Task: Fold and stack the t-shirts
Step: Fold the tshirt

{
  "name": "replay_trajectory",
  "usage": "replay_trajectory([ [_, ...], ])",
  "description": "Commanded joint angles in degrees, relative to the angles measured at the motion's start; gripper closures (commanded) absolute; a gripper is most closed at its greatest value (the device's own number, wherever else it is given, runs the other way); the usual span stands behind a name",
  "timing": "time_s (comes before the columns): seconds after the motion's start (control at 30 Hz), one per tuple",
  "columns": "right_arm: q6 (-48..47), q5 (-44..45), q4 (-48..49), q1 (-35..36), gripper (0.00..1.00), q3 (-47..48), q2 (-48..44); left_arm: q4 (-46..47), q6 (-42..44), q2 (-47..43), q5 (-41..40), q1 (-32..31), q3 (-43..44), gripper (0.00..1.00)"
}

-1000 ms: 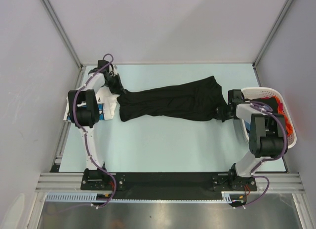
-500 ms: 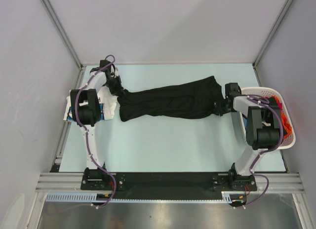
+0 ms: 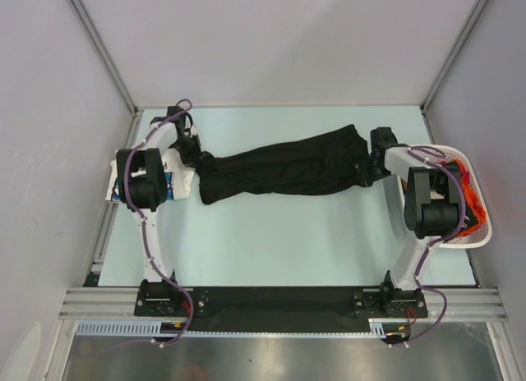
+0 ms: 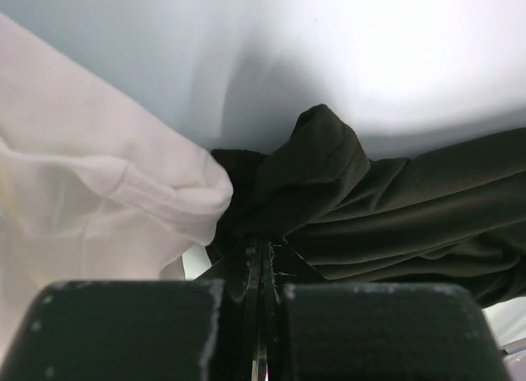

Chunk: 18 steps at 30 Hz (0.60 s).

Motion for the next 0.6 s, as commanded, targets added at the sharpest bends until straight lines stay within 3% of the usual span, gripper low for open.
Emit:
replay_trajectory([
  [0.0, -2.18, 5.71, -2.80, -0.44, 1.00, 6.04, 2.51, -4.38, 0.95, -3.01, -1.66, -0.16, -3.91, 1.00],
  [0.17, -4.73, 5.80, -1.49, -0.71, 1.00, 10.61, 5.23, -5.52, 0.34, -6.70, -1.40, -0.16, -9.26, 1.00],
  [0.33, -10.08, 5.36, 1.06, -0.71, 1.00, 15.00, 9.53, -5.26, 0.25, -11.35, 0.79, -3.58, -16.30, 1.00],
  [0.57, -18.61, 3.00, 3.08, -0.71, 1.00, 28.00, 18.59, -1.92, -2.47, -17.07, 5.01, -11.58, -31.40, 1.00],
])
